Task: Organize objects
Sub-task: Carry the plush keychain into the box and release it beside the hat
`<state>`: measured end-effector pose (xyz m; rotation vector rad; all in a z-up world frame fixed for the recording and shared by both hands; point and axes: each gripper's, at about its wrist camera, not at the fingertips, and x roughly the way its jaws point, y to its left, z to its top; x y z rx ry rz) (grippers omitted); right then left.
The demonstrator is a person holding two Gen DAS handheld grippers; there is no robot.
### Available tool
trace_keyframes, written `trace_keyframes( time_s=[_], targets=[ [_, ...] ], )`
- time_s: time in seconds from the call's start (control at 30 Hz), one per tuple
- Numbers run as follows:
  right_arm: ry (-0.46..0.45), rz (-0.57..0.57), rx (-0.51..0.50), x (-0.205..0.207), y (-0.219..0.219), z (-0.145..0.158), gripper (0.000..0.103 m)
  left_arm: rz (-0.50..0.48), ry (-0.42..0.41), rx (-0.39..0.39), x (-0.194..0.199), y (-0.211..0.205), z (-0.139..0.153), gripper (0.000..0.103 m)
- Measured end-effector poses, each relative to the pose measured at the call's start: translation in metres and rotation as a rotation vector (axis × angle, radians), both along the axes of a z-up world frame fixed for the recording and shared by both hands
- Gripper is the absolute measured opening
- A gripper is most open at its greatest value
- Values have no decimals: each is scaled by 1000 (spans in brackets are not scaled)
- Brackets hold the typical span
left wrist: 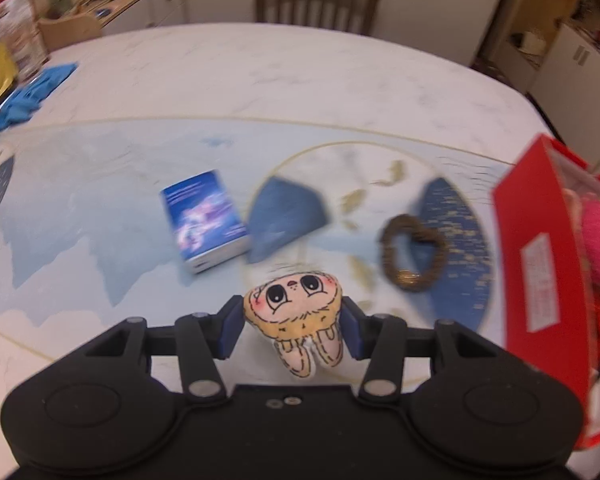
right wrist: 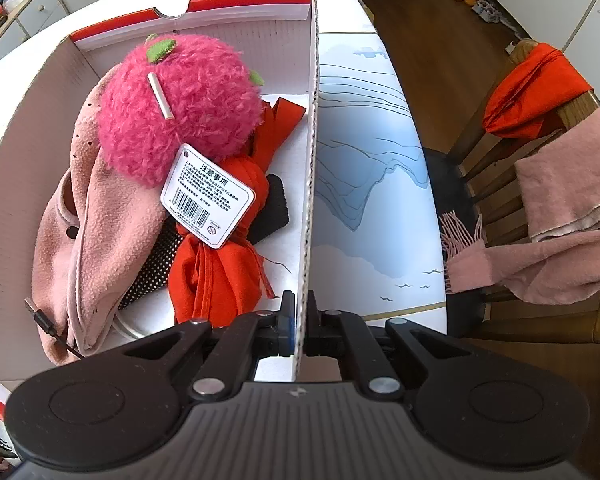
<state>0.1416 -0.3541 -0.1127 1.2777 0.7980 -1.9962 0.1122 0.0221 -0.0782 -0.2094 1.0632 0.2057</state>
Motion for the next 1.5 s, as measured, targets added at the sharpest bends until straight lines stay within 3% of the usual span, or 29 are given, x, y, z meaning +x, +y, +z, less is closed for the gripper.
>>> trace_keyframes(
  time_s=[0.33,0.6,1.0,1.5],
  targets=[
    [-2,-16,-3,1,0,0,3,-157,-83,-47,6,-51,43,48],
    [0,-14,-3,3,-1,0,3,-342,-125,-62,6,-104,64,48],
    [-2,-26,-6,2,0,0,3,-567,-124,-43,18,-177,66,48],
    [-7,-40,-12,4,0,-1,3,-750,-46,13,35,-251,30,48]
  ],
)
